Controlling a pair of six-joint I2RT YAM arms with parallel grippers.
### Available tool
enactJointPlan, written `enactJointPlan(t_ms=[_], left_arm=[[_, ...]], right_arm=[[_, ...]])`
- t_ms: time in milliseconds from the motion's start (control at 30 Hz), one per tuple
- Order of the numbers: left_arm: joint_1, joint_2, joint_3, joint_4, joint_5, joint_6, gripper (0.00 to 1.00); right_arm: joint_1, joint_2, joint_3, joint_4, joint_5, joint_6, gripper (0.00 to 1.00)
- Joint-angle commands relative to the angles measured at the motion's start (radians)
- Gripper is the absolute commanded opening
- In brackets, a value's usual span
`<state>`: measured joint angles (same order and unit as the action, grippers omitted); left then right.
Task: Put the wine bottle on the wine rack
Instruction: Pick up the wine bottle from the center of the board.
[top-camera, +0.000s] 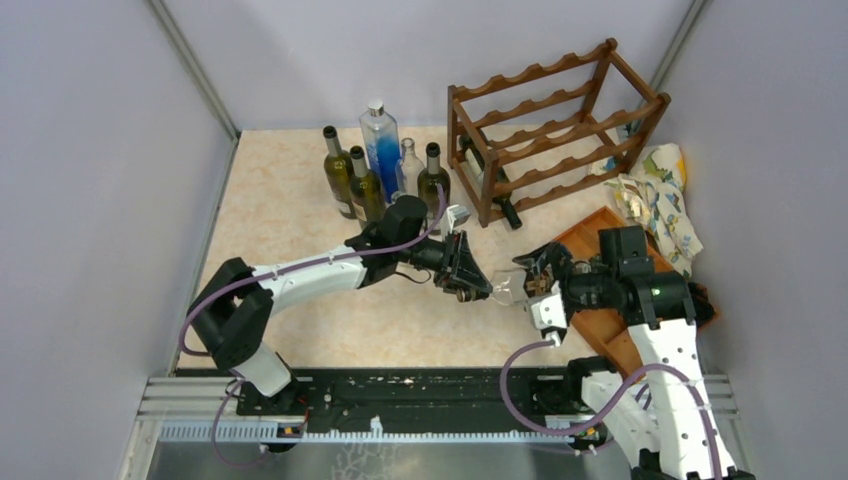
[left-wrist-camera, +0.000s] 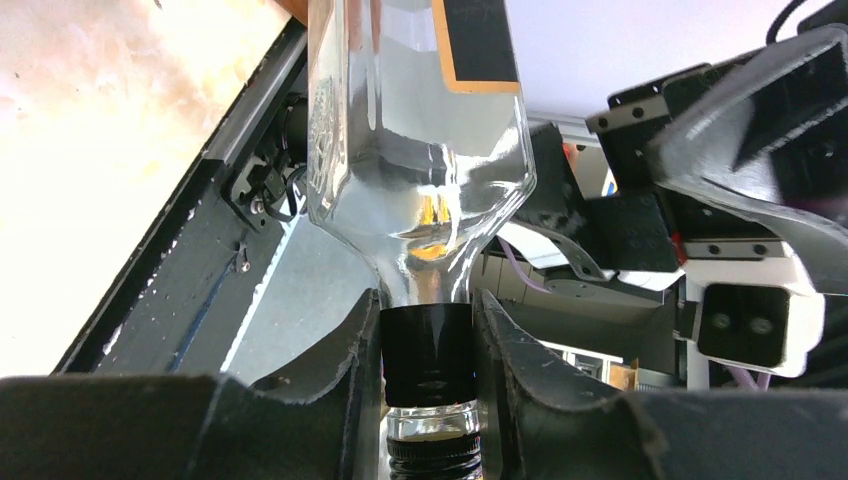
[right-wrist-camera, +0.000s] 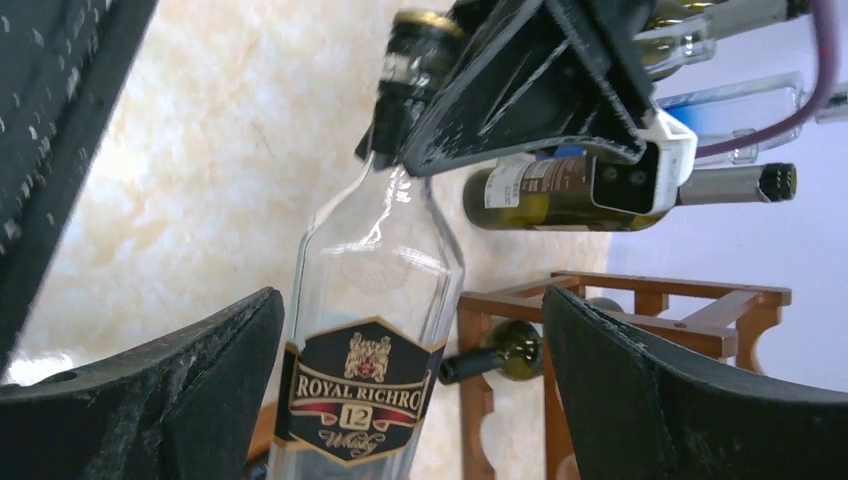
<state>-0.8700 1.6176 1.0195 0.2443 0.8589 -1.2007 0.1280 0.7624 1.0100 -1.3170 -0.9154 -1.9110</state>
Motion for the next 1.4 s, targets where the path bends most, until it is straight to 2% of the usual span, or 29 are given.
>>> enactJointPlan(t_ms=[0, 167, 233, 300, 467, 667, 833, 1000, 1133, 1367], left_arm=[[0.002, -0.073, 0.054, 0.161, 0.016, 0.016, 0.0], [-0.001, -0.081, 0.068, 0.134, -0.014, 0.04, 0.0], [-0.003, -0.082, 0.067, 0.142, -0.031, 0.032, 0.0], [-0.007, -0.08, 0.065, 0.161, -0.057, 0.019, 0.0], [-0.015, -0.072, 0.069, 0.202, -0.119, -0.01, 0.0], [-0.029, -0.057, 0.092, 0.236, -0.188, -0.008, 0.0], [-0.044, -0.028, 0.11, 0.278, -0.254, -0.008, 0.0], [-0.061, 0.008, 0.129, 0.312, -0.326, 0.005, 0.0], [-0.083, 0.029, 0.158, 0.298, -0.402, 0.037, 0.0], [-0.096, 0.05, 0.181, 0.287, -0.496, 0.073, 0.0]], right_arm=[[0.007, -0.014, 0.08, 0.059, -0.164, 0.297, 0.98], [0.007, -0.086, 0.051, 0.39, -0.225, 0.956, 0.98], [0.007, -0.129, 0.016, 0.591, -0.161, 1.283, 0.98], [0.007, -0.144, 0.012, 0.699, -0.057, 1.514, 0.99], [0.005, -0.063, 0.093, 0.634, 0.2, 1.886, 0.98], [-0.073, -0.053, 0.118, 0.652, 0.455, 2.269, 0.98], [-0.212, 0.031, 0.164, 0.489, 0.438, 2.483, 0.98], [-0.337, 0.087, 0.187, 0.359, 0.52, 2.544, 0.96], [-0.373, 0.117, 0.191, 0.264, 0.534, 2.584, 0.96], [-0.395, 0.121, 0.123, 0.227, 0.533, 2.645, 0.96]])
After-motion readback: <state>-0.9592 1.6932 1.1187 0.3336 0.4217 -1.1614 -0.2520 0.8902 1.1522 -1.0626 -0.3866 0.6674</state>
